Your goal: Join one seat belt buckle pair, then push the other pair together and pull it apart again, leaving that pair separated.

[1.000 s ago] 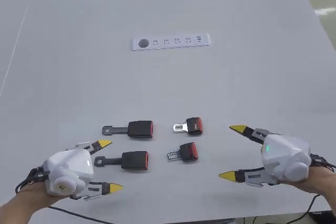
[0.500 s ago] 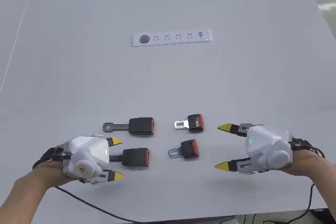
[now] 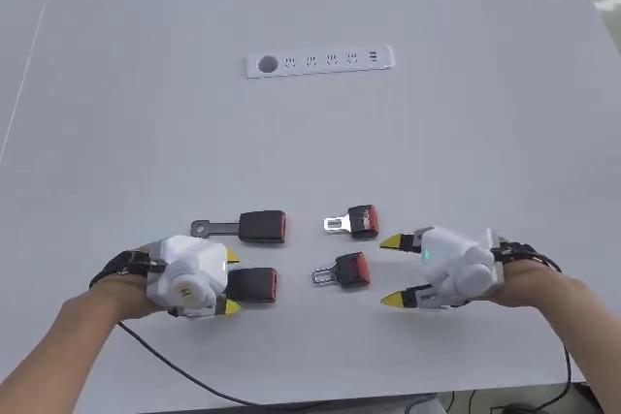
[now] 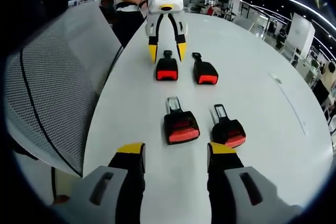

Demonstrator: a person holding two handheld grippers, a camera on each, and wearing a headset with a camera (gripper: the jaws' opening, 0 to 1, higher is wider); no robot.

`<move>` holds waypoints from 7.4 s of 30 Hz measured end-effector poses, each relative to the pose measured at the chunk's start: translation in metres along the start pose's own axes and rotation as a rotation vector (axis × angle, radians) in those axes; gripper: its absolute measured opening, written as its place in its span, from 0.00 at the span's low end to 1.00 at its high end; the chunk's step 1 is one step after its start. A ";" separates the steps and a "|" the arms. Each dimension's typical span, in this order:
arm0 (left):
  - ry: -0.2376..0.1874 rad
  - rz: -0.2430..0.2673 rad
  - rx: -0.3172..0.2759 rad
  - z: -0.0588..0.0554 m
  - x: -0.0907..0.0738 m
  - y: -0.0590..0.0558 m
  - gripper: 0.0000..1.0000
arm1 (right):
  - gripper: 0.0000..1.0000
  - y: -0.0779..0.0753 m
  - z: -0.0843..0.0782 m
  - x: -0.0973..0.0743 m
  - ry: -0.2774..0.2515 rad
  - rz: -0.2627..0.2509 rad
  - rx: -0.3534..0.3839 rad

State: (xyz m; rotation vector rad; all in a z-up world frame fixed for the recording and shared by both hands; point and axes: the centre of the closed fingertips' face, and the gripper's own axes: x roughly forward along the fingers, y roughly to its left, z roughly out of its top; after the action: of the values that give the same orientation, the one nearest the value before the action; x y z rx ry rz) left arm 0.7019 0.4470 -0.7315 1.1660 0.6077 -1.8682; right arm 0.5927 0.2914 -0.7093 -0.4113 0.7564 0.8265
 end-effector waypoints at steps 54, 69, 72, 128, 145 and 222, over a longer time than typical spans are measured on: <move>0.053 -0.054 0.002 -0.003 0.015 -0.002 0.32 | 0.31 0.005 0.043 0.077 0.030 0.038 -0.005; 0.067 -0.050 -0.005 -0.003 0.017 -0.002 0.32 | 0.30 0.008 0.049 0.084 0.031 0.025 0.010; 0.057 -0.050 -0.015 -0.003 0.017 -0.002 0.31 | 0.29 0.008 0.049 0.084 0.031 0.015 0.013; 0.069 -0.061 -0.008 0.000 0.017 -0.003 0.31 | 0.28 0.009 0.061 0.097 0.008 -0.003 0.062; 0.079 -0.059 -0.029 0.000 0.017 -0.003 0.31 | 0.28 0.011 0.061 0.095 0.022 -0.008 0.053; -0.082 0.175 -0.230 -0.015 -0.065 0.056 0.59 | 0.66 -0.059 0.019 -0.012 -0.008 -0.251 0.145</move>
State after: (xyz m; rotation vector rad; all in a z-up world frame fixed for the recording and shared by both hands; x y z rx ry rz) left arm 0.7706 0.4535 -0.6790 0.9567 0.6349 -1.6421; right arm 0.6413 0.2597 -0.6850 -0.3647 0.7348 0.5341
